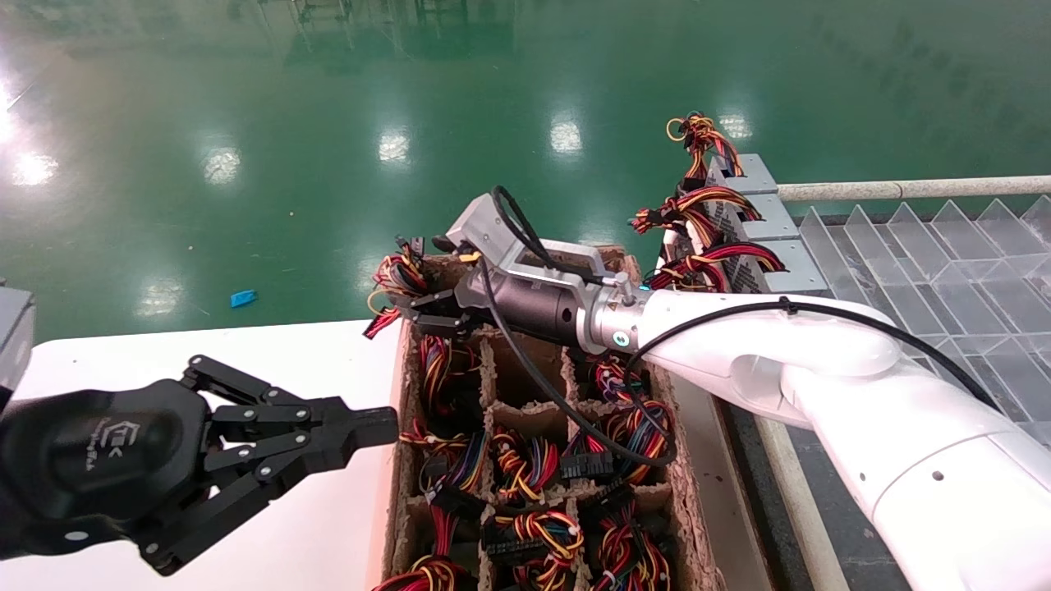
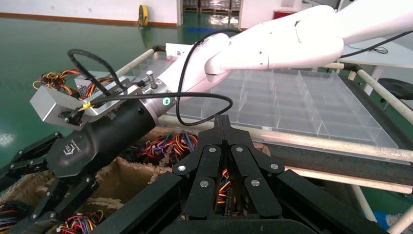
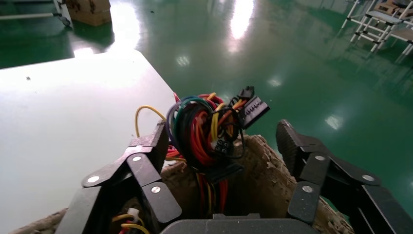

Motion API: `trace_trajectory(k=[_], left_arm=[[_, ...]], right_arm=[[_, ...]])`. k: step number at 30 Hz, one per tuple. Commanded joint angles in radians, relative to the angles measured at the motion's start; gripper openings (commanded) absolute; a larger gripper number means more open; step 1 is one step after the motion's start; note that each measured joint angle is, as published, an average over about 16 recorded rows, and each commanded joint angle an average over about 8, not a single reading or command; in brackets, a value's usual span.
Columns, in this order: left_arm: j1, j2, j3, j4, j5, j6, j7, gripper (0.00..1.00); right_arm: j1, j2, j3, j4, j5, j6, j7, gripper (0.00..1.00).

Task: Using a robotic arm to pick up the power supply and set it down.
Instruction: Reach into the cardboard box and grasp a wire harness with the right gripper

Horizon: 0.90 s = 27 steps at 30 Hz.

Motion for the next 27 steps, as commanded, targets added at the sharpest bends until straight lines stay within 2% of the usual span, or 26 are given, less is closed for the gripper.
trace_trajectory(k=[1,13,27], left_arm=[[0.000,0.000,0.000,0.000,0.000,0.000,0.000,0.00],[0.000,0.000,0.000,0.000,0.000,0.000,0.000,0.00],[0.000,0.000,0.000,0.000,0.000,0.000,0.000,0.00]], right_arm=[[0.004,0.000,-0.023,-0.002,0.012,0.012,-0.005,0.00],[0.014,0.002,-0.111,-0.015,0.111,0.039,-0.025,0.00],[0.031,0.004,-0.191,-0.033,0.201,0.029,-0.061,0.00]])
